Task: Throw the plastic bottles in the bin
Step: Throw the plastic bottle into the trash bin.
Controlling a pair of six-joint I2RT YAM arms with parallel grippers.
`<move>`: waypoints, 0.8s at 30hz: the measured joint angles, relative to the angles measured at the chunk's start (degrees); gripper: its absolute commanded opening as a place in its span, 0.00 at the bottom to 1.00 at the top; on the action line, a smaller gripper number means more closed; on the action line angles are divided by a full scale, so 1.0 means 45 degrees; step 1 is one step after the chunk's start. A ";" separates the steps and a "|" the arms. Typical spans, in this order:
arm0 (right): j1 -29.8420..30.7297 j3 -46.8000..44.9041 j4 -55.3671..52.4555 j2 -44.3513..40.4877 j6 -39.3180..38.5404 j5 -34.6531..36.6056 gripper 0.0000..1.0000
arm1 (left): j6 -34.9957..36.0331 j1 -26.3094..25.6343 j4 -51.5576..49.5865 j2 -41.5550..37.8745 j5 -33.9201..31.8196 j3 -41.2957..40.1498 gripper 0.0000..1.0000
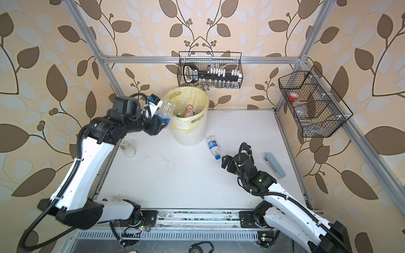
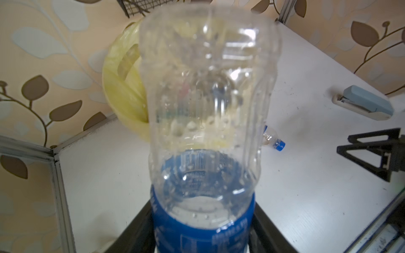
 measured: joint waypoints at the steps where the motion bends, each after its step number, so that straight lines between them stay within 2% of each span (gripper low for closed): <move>1: 0.0000 0.0000 0.0000 0.0000 0.0000 0.0000 1.00 | -0.0083 0.0000 -0.0024 0.1180 0.0223 0.1545 0.92; 2: 0.0000 0.0000 0.0000 0.0000 0.0000 0.0000 1.00 | -0.0291 0.0000 -0.0010 0.2079 0.0379 0.2744 0.99; 6: 0.0005 0.0000 -0.0005 -0.0015 0.0010 0.0000 1.00 | -0.0733 0.0000 -0.0476 0.6936 0.0515 0.9054 0.99; 7: 0.0015 0.0000 -0.0010 -0.0049 0.0039 0.0000 1.00 | -0.0860 0.0000 -0.0646 0.7878 0.0471 1.0171 0.99; 9: 0.0073 0.0000 -0.0029 -0.0189 0.0049 0.0005 1.00 | -0.1025 0.0000 -0.0889 0.8723 0.0393 1.0773 0.99; 11: 0.0121 0.0000 -0.0078 -0.0364 0.0049 0.0034 1.00 | -0.1200 0.0000 -0.0801 0.8432 0.0311 0.9666 0.99; 16: 0.0136 0.0000 -0.0291 -0.0597 -0.0010 0.0165 1.00 | -0.1282 0.0005 0.0525 0.4624 -0.0044 0.4085 0.99; 21: 0.0117 0.0005 -0.0291 -0.0301 -0.0068 0.0204 1.00 | -0.1564 0.0005 0.1404 0.0899 -0.0374 0.1710 0.99; 24: 0.0117 0.0185 -0.0369 0.0087 -0.0102 0.0199 1.00 | -0.1802 0.0005 0.1831 -0.0602 -0.0335 -0.0131 0.99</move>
